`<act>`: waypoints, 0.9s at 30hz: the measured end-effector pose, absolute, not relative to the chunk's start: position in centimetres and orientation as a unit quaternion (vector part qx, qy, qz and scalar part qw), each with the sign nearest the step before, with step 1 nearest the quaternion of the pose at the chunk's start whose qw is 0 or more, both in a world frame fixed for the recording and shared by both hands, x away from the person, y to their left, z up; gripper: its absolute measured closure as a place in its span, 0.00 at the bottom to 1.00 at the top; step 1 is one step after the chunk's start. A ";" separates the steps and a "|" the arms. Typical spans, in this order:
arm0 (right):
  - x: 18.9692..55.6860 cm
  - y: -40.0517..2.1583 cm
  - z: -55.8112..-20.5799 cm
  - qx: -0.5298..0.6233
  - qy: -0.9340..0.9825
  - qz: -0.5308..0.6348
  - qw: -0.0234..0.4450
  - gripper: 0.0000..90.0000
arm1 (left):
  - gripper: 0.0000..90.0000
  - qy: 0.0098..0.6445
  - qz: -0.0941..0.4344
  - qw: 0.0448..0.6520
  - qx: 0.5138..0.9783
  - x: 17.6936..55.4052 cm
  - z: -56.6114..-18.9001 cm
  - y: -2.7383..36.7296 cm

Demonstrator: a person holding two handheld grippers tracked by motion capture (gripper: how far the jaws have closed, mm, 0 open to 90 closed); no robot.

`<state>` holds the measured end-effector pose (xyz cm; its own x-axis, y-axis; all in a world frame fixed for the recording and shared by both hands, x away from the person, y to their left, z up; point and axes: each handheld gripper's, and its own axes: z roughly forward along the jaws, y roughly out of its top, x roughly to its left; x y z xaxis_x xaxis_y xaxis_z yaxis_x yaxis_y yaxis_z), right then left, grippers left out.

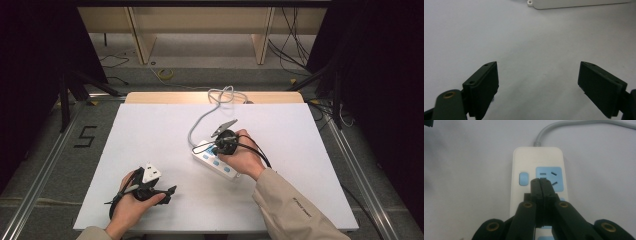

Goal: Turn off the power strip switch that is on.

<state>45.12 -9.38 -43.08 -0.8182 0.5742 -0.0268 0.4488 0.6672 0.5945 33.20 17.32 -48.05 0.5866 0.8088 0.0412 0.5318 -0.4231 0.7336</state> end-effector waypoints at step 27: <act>46.1 -6.6 -44.2 0.273 0.919 0.273 0.085 1.00 | 0.18 0.408 0.199 0.350 0.820 33.2 -48.0 17.2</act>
<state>46.08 -6.57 -44.20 -0.8365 0.5479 -0.0076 0.4548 0.7019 0.5482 33.25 17.19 -48.05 0.5887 0.8074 0.0403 0.5292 -0.4226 0.7357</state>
